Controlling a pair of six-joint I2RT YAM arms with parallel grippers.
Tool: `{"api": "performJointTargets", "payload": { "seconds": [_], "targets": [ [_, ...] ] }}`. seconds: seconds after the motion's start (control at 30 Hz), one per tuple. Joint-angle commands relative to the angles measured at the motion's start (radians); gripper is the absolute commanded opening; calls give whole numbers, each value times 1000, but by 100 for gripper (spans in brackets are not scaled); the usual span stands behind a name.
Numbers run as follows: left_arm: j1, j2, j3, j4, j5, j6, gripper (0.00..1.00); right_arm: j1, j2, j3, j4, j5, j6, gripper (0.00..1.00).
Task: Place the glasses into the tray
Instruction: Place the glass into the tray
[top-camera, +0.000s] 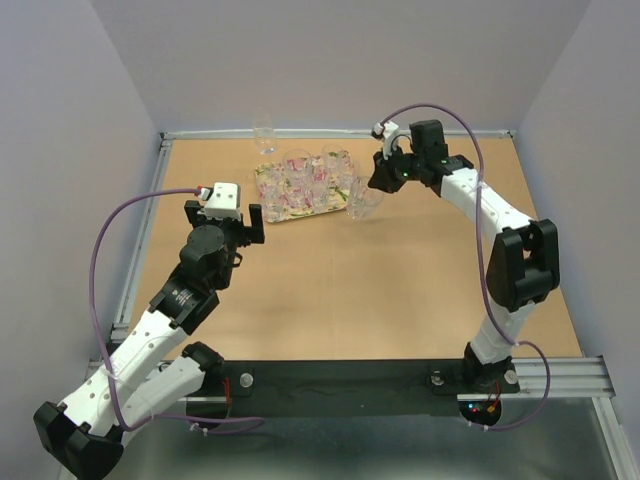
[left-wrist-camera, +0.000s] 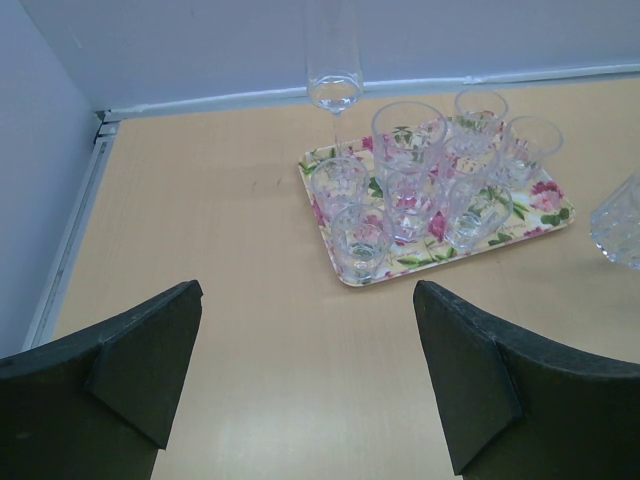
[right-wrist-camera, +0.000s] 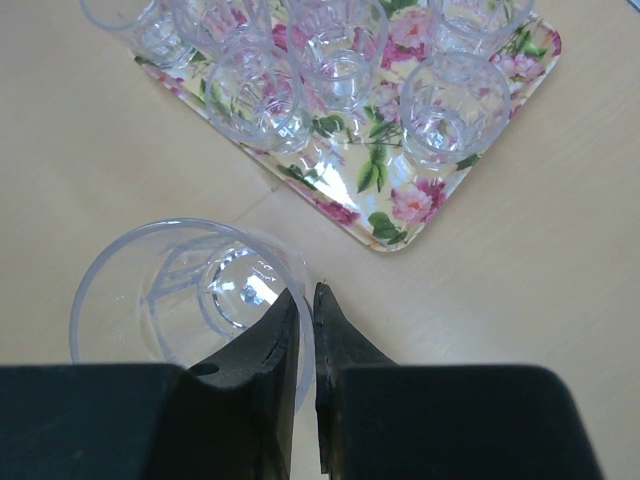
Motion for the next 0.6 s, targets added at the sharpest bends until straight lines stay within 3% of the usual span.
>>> {"api": "performJointTargets", "payload": {
  "seconds": [0.0,0.57],
  "targets": [
    [9,-11,-5,56,-19,-1,99,25,13,64,18,19,-12,1],
    [10,-6,-9,56,-33,2,99,75,226,301,24,216,140,1]
  ]
}}
